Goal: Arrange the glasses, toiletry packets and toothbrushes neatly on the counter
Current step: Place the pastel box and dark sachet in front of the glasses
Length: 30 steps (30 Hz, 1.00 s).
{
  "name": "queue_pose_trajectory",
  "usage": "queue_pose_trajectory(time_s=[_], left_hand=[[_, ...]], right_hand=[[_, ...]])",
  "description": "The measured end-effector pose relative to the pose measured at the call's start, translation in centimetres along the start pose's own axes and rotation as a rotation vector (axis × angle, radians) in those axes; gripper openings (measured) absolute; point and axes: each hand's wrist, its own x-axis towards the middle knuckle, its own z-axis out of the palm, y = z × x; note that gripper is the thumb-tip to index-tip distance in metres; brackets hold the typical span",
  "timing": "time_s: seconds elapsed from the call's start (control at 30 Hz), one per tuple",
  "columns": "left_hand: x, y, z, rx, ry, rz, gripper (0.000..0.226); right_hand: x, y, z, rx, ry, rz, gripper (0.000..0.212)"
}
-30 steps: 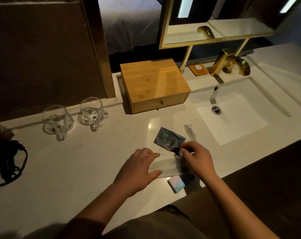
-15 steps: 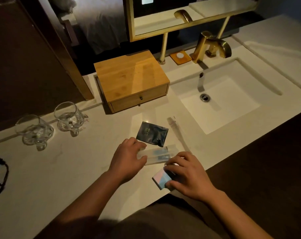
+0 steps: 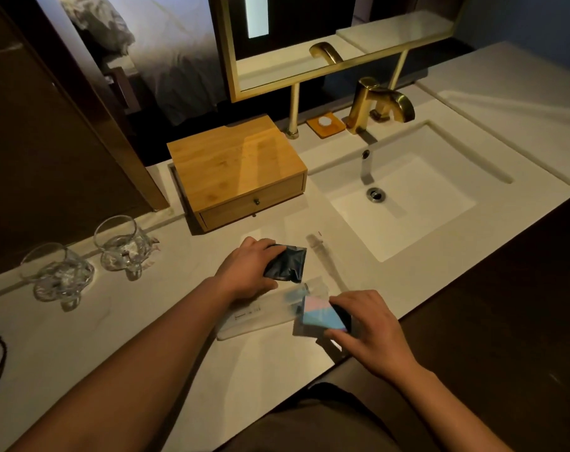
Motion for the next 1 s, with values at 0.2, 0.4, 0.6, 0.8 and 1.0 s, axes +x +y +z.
queue_pose_trajectory(time_s=[0.2,0.4,0.6,0.8,1.0], left_hand=[[1.1,0.9,-0.5,0.023,0.024,-0.024,0.087],[2.0,2.4,-0.6,0.18,0.067,-0.079,0.05],[1.4,2.2,-1.4,0.085,0.148,-0.175,0.026],[-4.7,2.1,-2.3,-0.902,0.449,-0.537,0.017],[-13.7,-1.8,-1.0,-1.332,0.557,-0.823,0.026]], right_hand=[[2.4,-1.0,-0.1,0.128,0.063,0.178,0.054],[3.8,-1.3,0.4,0.293,0.119,0.318,0.058],[4.7,-1.1,-0.2,0.429,0.182,0.401,0.038],[5.6,-1.6,-0.2,0.547,0.165,0.424,0.036],[7.6,-6.4,2.6,0.585,-0.004,0.318,0.037]])
